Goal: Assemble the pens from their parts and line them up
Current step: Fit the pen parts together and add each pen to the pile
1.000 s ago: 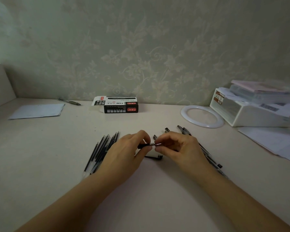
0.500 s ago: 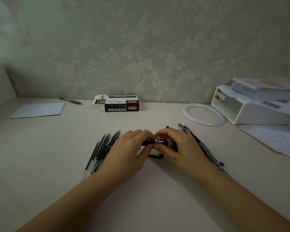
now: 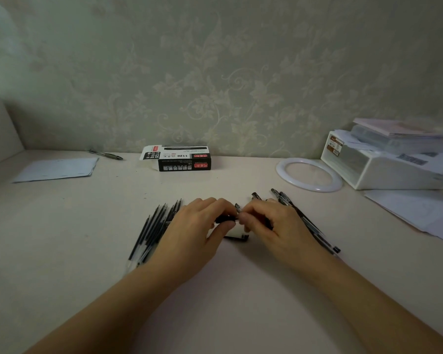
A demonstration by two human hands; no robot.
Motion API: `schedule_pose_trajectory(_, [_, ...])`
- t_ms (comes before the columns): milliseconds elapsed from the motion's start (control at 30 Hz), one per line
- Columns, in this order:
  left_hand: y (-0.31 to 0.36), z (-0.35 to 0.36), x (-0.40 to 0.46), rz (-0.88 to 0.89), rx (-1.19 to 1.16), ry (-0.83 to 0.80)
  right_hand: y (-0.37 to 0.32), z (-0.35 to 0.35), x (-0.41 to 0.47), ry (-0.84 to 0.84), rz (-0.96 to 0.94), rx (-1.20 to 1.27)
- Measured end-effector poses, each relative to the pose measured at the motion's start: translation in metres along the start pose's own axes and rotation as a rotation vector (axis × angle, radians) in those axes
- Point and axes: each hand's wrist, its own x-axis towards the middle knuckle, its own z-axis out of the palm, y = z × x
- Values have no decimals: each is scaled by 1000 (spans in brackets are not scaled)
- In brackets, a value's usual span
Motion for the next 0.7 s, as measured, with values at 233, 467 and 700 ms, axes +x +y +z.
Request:
schedule_pose_trajectory(233, [-1,1,-1,-30,-25,6,-2,0,1,7,-4,0])
schedule_pose_trajectory(467, [2,-2,2,12,-43,31,-3,-1,0,-3,-3,36])
schedule_pose_trajectory(700, [3,-4,4,13,26,69,-4,2,0,38,52,99])
